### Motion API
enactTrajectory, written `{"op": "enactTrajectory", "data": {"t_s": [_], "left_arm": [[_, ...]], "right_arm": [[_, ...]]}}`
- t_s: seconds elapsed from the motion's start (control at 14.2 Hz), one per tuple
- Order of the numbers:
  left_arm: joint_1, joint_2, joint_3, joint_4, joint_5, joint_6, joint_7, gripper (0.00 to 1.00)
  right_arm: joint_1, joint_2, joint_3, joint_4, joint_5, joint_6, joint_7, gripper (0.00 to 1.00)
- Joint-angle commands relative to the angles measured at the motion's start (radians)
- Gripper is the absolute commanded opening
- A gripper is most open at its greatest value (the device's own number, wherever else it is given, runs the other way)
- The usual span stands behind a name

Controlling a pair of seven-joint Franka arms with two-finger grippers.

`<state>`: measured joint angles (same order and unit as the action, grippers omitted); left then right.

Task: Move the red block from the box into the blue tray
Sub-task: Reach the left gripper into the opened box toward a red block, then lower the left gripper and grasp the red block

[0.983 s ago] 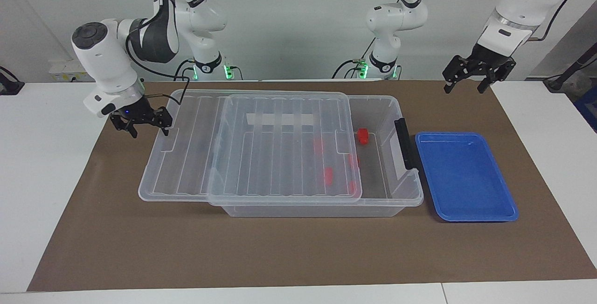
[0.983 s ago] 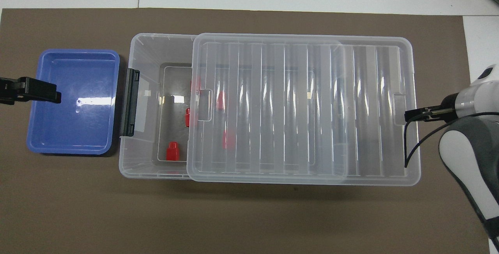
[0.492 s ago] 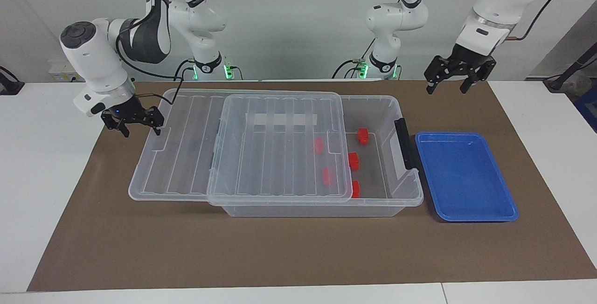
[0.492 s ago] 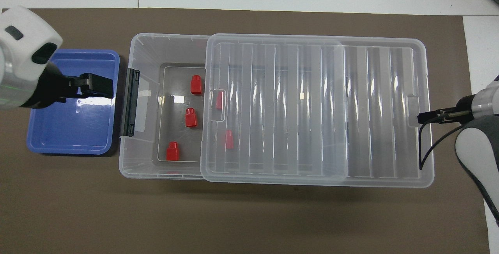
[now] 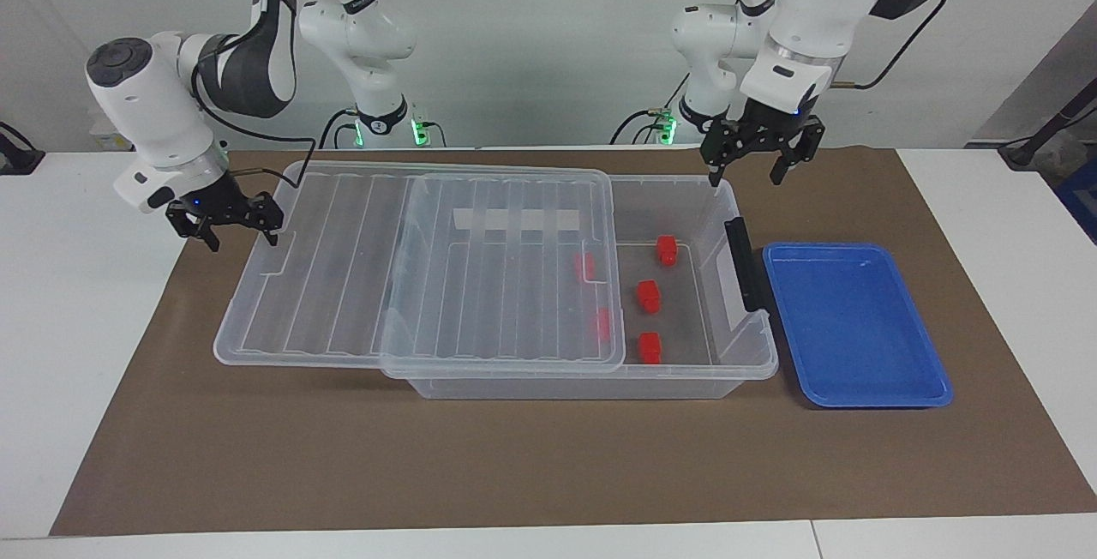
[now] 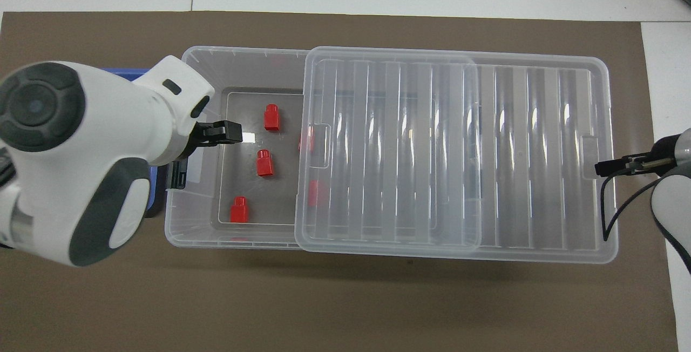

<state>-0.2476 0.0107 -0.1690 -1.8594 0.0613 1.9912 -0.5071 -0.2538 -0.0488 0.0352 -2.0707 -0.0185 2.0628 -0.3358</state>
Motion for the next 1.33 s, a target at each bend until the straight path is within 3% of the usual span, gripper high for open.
{"op": "enactTrajectory", "data": {"t_s": [0.0,0.35,0.63,0.91,1.05,1.26], "left_arm": [[-0.025,0.012,0.014,-0.044,0.038,0.069,-0.080,1.00],[-0.012,0.052,0.014,-0.130,0.040,0.208,-0.114,1.00],[-0.028,0.116,0.016,-0.149,0.046,0.290,-0.169,1.00],[-0.053,0.181,0.016,-0.171,0.119,0.331,-0.250,1.00],[-0.074,0.233,0.016,-0.192,0.198,0.379,-0.321,1.00],[-0.082,0.241,0.014,-0.213,0.224,0.388,-0.318,1.00]], "right_arm": [[-0.013,-0.020,0.005,-0.013,-0.006,0.000,-0.026,0.99],[0.007,-0.026,0.017,0.108,-0.008,-0.139,0.071,1.00],[0.121,-0.014,0.022,0.231,-0.012,-0.249,0.291,1.00],[0.240,0.039,0.020,0.401,-0.026,-0.378,0.506,1.00],[0.249,0.081,0.022,0.493,-0.026,-0.432,0.563,1.00],[0.251,0.128,0.022,0.609,-0.027,-0.507,0.566,1.00]]}}
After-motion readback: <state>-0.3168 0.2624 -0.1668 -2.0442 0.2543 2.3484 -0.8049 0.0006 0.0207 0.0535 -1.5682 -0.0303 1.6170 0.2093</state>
